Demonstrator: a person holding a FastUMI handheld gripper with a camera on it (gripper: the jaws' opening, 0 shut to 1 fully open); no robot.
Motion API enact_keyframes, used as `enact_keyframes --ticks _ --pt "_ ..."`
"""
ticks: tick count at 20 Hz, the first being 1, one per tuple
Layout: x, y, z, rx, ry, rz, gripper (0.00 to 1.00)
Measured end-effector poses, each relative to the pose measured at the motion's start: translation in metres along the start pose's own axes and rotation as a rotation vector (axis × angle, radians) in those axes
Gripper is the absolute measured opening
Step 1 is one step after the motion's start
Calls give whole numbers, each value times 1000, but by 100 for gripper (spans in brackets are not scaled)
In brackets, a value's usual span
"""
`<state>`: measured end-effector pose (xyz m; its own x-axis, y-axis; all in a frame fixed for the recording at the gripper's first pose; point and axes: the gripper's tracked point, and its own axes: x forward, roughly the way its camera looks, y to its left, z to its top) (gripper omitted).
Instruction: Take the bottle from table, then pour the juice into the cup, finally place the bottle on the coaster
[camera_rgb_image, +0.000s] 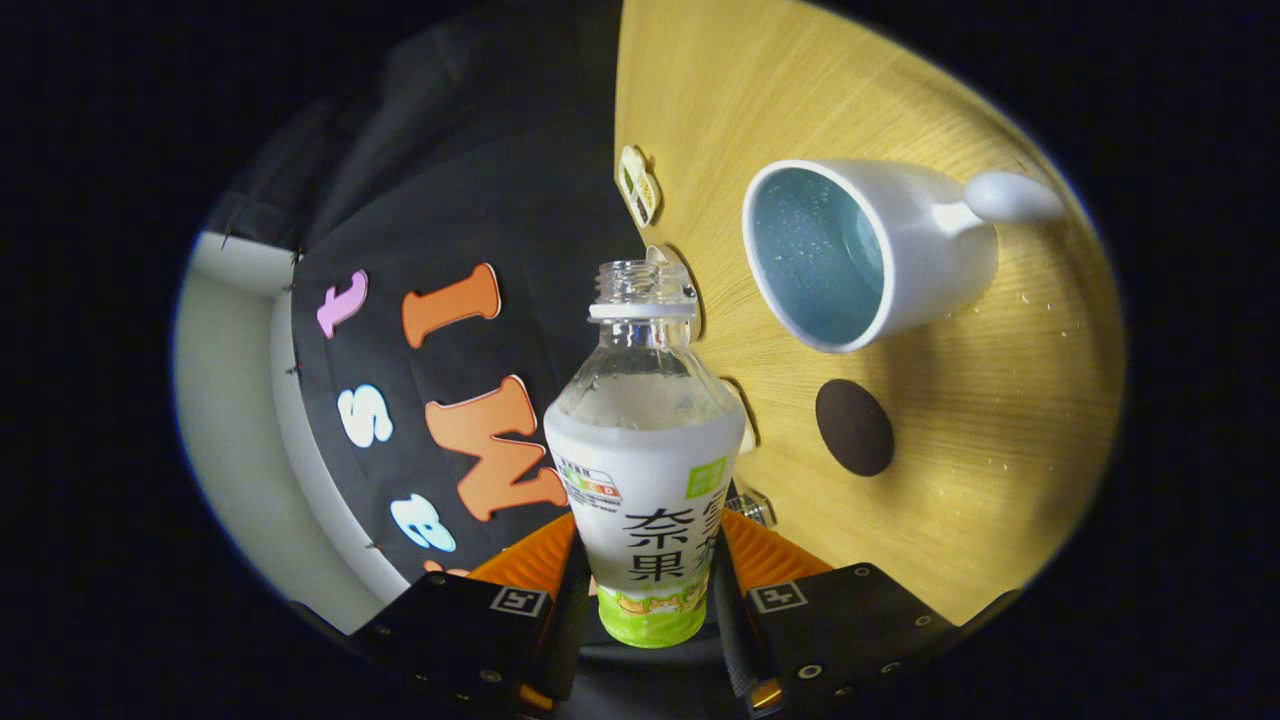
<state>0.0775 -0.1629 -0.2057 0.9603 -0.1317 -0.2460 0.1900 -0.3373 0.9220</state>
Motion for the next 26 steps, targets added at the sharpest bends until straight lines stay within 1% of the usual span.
enact_keyframes --ticks 4,5,6,7,8,13,18,22,26 --pt "4 12 3 -342 -22 38 58" --pt "4 13 2 -419 -22 37 59" --pt "6 8 3 -478 -24 12 58" --pt "9 13 8 -549 -63 24 59" --pt "12 13 8 -619 -63 11 59" --pt "29 10 4 -1015 -108 -2 59" --pt "42 12 -1 -1360 -150 -10 59" --pt "57 1 -7 -1598 -145 -59 59" --pt "70 -13 -12 -1745 -114 -82 59"
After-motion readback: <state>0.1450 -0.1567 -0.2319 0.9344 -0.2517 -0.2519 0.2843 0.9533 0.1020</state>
